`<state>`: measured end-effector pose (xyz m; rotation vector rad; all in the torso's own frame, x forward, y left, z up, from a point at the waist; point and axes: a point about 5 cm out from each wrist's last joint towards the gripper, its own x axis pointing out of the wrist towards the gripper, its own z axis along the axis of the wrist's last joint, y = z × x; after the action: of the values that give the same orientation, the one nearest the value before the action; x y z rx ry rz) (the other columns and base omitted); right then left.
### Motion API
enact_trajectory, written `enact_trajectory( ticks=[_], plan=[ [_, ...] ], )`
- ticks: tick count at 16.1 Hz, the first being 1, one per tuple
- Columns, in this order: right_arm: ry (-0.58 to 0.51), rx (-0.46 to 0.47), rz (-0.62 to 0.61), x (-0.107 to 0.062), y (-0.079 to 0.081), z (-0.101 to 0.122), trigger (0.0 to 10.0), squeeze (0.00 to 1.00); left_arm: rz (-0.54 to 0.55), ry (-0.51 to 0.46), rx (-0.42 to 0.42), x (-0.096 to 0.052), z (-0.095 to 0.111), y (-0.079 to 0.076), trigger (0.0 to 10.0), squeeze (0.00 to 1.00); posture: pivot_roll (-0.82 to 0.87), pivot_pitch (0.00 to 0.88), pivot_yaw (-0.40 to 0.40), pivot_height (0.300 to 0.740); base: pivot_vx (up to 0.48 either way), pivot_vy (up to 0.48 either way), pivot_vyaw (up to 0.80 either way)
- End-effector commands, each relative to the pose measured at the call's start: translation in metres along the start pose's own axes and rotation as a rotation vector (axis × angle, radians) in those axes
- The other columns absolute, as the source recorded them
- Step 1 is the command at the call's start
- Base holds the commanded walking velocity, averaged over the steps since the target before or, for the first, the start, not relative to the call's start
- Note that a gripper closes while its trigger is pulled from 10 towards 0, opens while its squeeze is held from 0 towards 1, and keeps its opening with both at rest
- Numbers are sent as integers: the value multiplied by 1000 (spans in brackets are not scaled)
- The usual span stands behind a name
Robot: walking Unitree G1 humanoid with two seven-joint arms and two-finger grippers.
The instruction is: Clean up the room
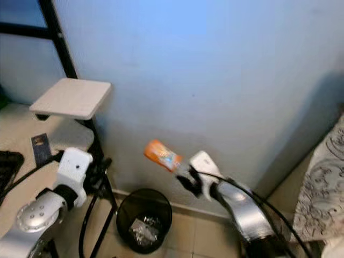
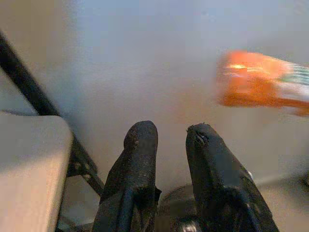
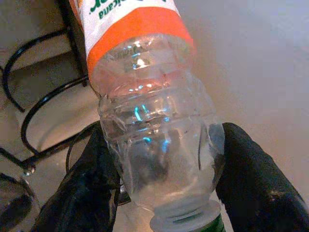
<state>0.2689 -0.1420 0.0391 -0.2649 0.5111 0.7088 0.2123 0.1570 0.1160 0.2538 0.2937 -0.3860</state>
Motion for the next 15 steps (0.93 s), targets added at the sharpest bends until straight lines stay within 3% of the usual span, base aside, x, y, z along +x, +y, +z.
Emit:
enact_trajectory(
  ticks=[1,3,5,7,11,15],
  plan=[
    [25,-24,17,6,3,-3,10000,0,-38,12,5,0,0,-1,10000,0,48,0,-4,740,0,0,0],
    [86,-27,17,32,13,-9,10000,0,-138,52,59,-2,-2,1,10000,0,47,1,4,740,0,0,0],
    [122,-28,-8,42,15,-11,10000,0,-195,79,96,-3,-5,0,10000,0,48,18,9,740,0,0,0],
    [158,39,-70,56,16,-9,10000,0,-267,129,135,-9,-12,-3,10000,0,44,52,13,740,0,0,0],
    [182,66,-71,69,31,-7,10000,0,-342,189,185,-15,-23,-8,10000,0,37,99,8,740,0,0,0],
    [163,103,-62,77,40,2,10000,0,-346,196,172,-19,-23,-9,10000,0,40,117,1,740,0,0,0]
  ],
)
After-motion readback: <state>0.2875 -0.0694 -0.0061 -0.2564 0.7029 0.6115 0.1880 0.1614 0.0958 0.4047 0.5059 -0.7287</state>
